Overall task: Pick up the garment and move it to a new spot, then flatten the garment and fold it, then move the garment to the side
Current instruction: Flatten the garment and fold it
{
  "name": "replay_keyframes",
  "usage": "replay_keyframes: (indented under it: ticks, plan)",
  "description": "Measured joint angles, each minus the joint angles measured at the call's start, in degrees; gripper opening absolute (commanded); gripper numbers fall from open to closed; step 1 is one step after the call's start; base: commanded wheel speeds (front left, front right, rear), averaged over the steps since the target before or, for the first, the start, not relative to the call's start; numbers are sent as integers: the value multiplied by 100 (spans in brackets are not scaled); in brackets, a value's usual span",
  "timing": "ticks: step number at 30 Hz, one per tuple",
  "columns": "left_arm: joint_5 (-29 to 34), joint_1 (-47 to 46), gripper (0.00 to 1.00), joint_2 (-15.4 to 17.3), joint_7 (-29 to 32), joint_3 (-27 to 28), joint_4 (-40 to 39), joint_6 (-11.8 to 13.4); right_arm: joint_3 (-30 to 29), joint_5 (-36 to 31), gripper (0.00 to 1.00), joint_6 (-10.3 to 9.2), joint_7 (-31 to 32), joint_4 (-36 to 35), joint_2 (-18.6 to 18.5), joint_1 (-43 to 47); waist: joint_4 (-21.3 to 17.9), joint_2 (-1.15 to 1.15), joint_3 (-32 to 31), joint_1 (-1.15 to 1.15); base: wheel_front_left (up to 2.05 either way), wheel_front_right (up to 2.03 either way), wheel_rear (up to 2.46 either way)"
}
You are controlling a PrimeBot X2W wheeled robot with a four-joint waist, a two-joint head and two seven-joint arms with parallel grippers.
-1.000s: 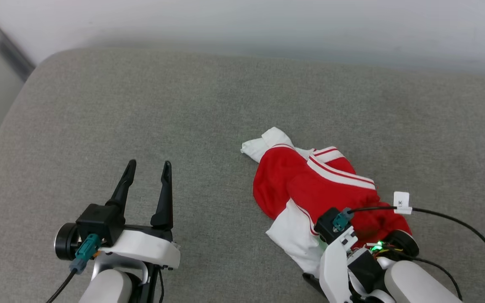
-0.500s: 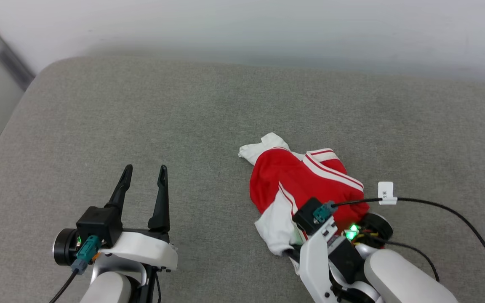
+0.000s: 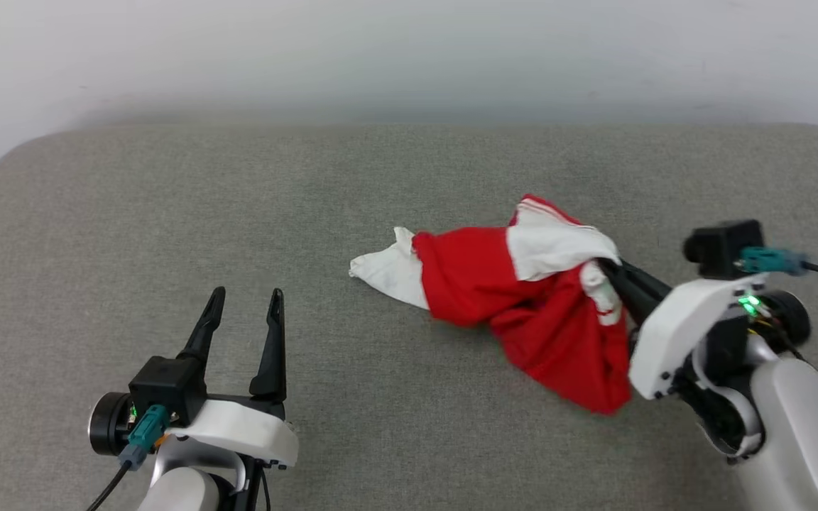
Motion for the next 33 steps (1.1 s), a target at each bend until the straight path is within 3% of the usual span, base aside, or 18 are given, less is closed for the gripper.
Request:
replay_keyframes:
  ticks: [6, 9, 10, 11, 12, 17, 21, 25, 29, 33]
  plan:
    - [5, -15, 100, 38, 78, -45, -15, -1, -1855, 71, 0, 0, -144, 915, 367, 628, -99, 0, 113, 0, 0, 0, 0]
    - [7, -34, 100, 37, 87, -71, -19, -1, -2457, 213, 0, -1, -292, 1480, 526, 860, -107, 0, 157, 0, 0, 0, 0]
    - [7, -37, 100, 41, 88, -78, -19, -1, -2621, 252, 11, -1, -345, 1674, 570, 894, -107, 0, 170, 0, 0, 0, 0]
    - [5, -41, 100, 46, 101, -76, -18, -1, -2722, 245, 45, -1, -392, 1845, 587, 922, -109, 0, 177, 0, 0, 0, 0]
    - [5, -44, 100, 52, 102, -78, -16, -1, -2793, 242, 100, 0, -471, 1990, 606, 937, -112, 0, 180, 0, 0, 0, 0]
    - [-9, -47, 100, 77, 102, -75, -2, 2, -2665, 135, 100, -1, -1376, 2014, 670, 917, -122, 0, 158, 0, 0, 0, 0]
    - [-30, 13, 100, 81, 102, -78, 32, 26, -2462, -58, 100, 0, -2303, 1546, 641, 928, -127, 0, 43, 0, 0, 0, 0]
    - [-64, 142, 100, 85, 104, -81, 53, 59, -2298, -398, 100, 0, -2713, 1007, 610, 1137, -136, 0, -123, 0, 0, 0, 0]
    - [-74, 242, 100, 97, 132, -86, 33, 103, -2273, -740, 100, 0, -2385, 506, 609, 1391, -153, 0, -287, -1, 0, 0, 0]
    - [-103, 277, 100, 123, 155, -92, -24, 127, -2149, -881, 100, -1, -1512, 66, 614, 1538, -185, 0, -381, -1, 0, 0, 0]
